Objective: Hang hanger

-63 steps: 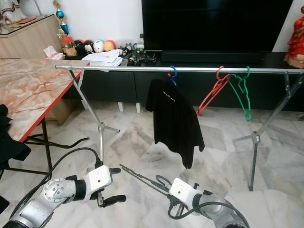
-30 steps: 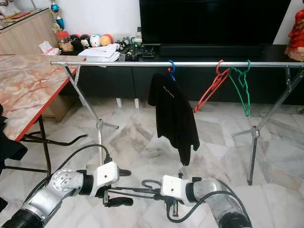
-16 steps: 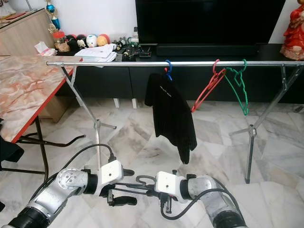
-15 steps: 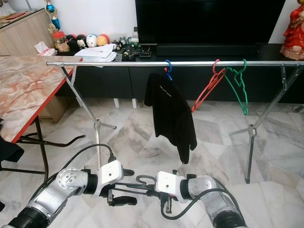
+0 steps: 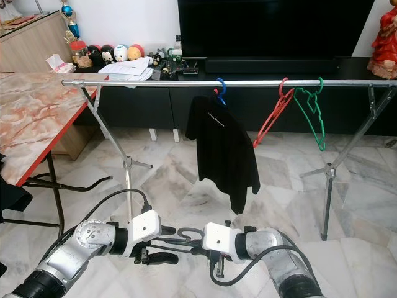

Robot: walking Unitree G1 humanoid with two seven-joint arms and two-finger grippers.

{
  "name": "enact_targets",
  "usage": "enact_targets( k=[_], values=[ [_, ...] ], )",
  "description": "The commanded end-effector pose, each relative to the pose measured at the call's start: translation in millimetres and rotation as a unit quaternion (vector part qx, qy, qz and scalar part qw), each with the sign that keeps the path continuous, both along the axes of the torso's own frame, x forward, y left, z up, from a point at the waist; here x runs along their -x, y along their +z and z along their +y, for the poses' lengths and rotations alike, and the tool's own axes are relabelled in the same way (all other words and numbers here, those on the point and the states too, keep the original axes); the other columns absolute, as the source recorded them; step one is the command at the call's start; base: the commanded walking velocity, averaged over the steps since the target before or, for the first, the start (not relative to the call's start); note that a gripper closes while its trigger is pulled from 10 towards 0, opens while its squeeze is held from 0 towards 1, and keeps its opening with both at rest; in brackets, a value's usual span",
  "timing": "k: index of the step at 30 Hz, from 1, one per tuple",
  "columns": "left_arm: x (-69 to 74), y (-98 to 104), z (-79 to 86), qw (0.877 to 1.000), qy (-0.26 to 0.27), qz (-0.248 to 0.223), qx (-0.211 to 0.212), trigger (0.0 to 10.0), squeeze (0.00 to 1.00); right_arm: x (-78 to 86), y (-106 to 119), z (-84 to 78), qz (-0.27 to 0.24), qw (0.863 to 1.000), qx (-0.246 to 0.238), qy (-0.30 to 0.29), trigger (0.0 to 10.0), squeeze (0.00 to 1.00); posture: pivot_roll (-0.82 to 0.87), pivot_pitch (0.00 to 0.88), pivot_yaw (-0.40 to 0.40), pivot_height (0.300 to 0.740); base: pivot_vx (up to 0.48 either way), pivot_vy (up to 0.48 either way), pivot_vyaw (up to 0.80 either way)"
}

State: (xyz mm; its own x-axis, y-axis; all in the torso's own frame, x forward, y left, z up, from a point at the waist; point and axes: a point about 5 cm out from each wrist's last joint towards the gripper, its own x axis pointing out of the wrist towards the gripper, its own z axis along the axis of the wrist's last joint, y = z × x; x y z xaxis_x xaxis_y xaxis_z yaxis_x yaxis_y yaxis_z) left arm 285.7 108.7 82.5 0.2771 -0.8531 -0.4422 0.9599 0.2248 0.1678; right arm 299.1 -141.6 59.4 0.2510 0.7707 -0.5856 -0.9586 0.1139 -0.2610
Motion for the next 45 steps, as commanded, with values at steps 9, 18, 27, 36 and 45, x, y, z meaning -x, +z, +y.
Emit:
enact_targets(
  k=[9,18,27,36,45],
  values=[
    [-3.2,2.8,1.1,1.000,0.002,-0.007,-0.003,0.0,0.00,1.0,0.4,2.6,-0.003,1.000,-0.004,0.002,10.0,0.00,0.02,0.075,0.067,0.740,0.000,0.000,0.00],
    [-4.6,2.5,2.9,1.000,0.008,-0.012,-0.008,0.0,0.00,0.9,0.8,2.6,-0.004,1.000,-0.004,0.002,10.0,0.00,0.03,0.078,0.066,0.740,0.000,0.000,0.00],
    [-7.6,4.2,1.5,1.000,0.013,-0.020,-0.008,0.0,0.00,0.4,0.9,2.5,-0.003,1.000,-0.006,-0.002,10.0,0.00,0.03,0.078,0.066,0.740,0.000,0.000,0.00],
    [-8.6,4.9,0.6,0.999,0.013,-0.028,-0.009,0.0,0.00,1.1,-0.5,1.3,0.004,1.000,-0.006,-0.004,10.0,0.00,0.03,0.076,0.064,0.740,0.000,0.000,0.00],
    [-8.1,4.0,0.9,0.999,0.010,-0.031,-0.012,0.0,0.00,4.9,-2.1,3.2,0.031,0.999,-0.024,0.005,10.0,1.00,0.03,0.077,0.061,0.740,0.000,0.000,0.00]
  ],
)
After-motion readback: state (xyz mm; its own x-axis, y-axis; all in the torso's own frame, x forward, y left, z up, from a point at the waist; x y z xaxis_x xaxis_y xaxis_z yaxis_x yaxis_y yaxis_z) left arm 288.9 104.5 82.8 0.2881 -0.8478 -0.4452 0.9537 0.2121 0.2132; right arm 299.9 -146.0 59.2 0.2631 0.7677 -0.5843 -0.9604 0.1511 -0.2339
